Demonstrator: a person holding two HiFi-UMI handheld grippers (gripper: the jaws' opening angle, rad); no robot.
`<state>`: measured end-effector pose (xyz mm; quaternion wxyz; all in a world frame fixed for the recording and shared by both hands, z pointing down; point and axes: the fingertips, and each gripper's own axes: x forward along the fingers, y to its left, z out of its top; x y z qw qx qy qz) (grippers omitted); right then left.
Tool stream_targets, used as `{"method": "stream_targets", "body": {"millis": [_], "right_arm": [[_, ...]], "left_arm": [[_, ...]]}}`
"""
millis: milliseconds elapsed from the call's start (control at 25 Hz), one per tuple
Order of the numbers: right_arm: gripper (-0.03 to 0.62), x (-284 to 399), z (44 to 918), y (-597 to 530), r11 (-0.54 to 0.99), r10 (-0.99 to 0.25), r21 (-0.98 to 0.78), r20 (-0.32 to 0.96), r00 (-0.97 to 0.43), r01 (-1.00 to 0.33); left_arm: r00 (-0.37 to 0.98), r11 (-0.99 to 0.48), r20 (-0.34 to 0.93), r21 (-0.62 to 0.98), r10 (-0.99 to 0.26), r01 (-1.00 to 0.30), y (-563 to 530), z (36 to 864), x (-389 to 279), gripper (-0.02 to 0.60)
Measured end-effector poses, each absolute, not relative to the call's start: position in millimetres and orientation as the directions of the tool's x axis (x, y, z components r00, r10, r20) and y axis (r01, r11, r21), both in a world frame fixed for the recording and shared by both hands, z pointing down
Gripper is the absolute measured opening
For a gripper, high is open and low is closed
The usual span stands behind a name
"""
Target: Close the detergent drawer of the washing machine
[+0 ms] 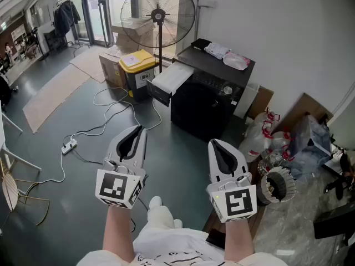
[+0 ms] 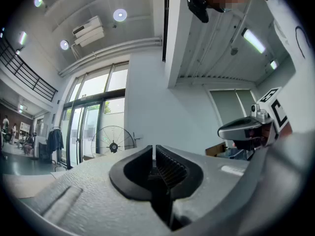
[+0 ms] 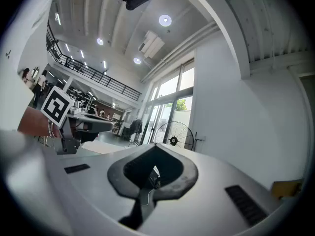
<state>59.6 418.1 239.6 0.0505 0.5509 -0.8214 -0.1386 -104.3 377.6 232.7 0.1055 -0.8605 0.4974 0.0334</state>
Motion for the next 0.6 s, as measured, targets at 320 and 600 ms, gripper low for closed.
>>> {"method": "stream_targets", "body": {"millis": [320,600], "right_arm": [[-0.006,61.9,233.9,401.9,0.35,-0.917,0.29,-0.088,-0.389,-0.891],[-0.006,54.2,231.9,377.7,0.383,-0.904,0.217,-0.111,-0.413,-0.898]], "left_arm": [[0.519,-0.498,-0.162,-0.155,-0.839,-0.853,362.2,233.5,-101.2,0.018],[0.579,-0.58,-0.155,-0.044,-0.8,-0.813,340.2,242.4,-107.2,0.17]]}}
